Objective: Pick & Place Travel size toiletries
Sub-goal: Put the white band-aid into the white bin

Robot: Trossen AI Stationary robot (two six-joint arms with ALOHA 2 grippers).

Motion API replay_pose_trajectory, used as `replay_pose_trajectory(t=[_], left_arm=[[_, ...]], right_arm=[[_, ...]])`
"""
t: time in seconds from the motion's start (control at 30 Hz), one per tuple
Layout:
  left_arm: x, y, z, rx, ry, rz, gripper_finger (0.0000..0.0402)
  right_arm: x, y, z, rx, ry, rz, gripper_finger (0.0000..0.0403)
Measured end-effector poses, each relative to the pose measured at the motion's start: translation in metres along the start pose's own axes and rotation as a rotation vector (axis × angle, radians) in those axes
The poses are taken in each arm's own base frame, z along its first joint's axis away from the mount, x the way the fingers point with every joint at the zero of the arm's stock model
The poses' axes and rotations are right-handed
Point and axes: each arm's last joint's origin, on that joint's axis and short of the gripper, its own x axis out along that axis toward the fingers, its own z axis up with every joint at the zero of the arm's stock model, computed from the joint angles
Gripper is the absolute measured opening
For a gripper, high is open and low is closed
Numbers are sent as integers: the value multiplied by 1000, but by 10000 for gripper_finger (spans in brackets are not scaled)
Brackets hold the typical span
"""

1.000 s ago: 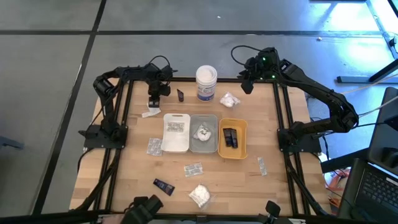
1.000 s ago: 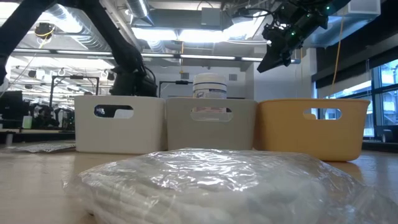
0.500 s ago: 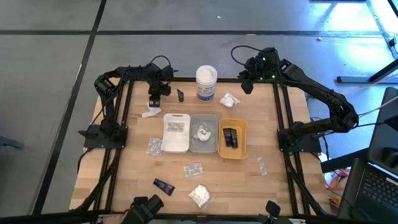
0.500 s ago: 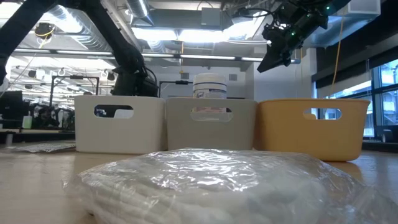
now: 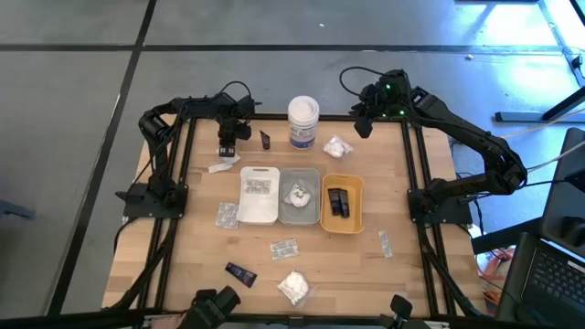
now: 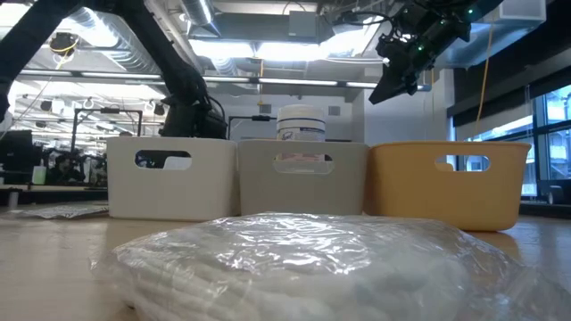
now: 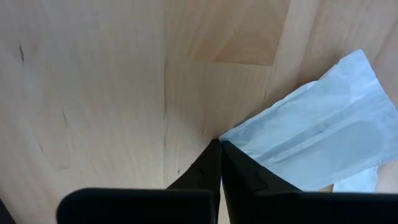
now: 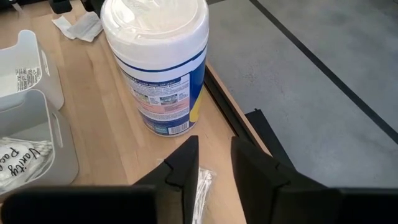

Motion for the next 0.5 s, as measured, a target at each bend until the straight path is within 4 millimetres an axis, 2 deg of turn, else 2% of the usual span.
replay_pose_trajectory(t=[0.17, 0.5], left_arm=[[-1, -1, -1, 0, 1, -6, 3], [-20, -12, -11, -37, -53, -78, 2]], right_arm=[[0, 0, 0, 0, 0, 0, 86], [0, 0, 0, 1, 0, 0, 76]])
